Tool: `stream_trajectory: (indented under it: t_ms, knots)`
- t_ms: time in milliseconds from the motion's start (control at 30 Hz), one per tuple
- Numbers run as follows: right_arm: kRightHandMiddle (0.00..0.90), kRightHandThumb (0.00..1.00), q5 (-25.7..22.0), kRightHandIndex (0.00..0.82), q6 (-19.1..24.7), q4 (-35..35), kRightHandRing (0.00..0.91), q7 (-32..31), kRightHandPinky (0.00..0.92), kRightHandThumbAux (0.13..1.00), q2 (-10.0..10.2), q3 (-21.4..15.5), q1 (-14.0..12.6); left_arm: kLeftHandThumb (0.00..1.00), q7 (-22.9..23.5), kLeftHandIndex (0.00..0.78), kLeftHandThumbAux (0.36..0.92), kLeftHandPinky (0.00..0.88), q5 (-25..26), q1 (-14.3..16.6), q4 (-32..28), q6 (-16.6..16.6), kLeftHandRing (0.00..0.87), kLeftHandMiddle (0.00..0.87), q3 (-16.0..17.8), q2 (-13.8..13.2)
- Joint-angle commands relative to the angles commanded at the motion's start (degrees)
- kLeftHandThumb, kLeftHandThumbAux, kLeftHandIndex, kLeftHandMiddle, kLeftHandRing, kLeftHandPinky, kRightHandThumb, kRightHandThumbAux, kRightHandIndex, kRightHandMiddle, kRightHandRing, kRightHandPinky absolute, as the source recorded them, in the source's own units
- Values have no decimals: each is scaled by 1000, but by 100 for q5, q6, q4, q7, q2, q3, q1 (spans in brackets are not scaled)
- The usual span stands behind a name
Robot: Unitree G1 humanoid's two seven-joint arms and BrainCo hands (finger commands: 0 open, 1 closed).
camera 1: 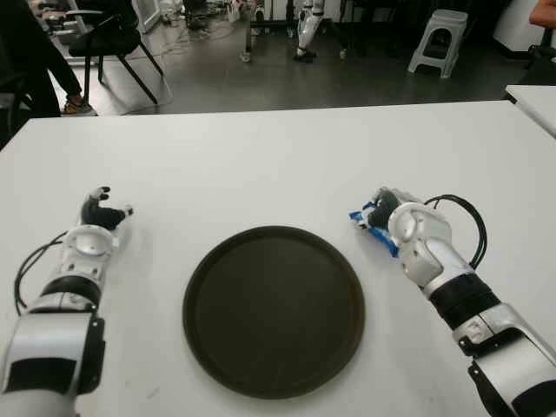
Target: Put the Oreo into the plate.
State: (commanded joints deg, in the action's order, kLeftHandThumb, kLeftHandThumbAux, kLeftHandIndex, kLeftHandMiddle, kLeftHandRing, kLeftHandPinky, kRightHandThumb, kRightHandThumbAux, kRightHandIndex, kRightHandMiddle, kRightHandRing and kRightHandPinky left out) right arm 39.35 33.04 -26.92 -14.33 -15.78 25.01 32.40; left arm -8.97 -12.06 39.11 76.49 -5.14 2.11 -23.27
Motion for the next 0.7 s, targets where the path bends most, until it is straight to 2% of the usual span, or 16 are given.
stream_trajectory:
  t_ms: [100, 133, 233, 700]
  knots:
    - [722, 633, 19, 449, -96, -54, 756, 51, 713, 727, -31, 39, 4, 268, -4, 53, 753, 192, 17, -1, -1, -4, 167, 126, 27, 8]
    - [705, 654, 30, 442, -133, -75, 716, 66, 673, 726, -43, 56, 7, 266, -4, 52, 752, 191, 24, -1, -1, -3, 167, 126, 37, 10]
    - [693, 684, 45, 437, -317, -139, 678, 112, 678, 723, -100, 95, 8, 242, -14, 47, 750, 199, -6, 16, -2, 30, 169, 124, 18, 5]
    - [725, 705, -103, 437, -711, -160, 730, 569, 728, 720, -65, -138, -133, 255, 15, 44, 746, 187, -41, 15, -3, 25, 161, 121, -23, -4]
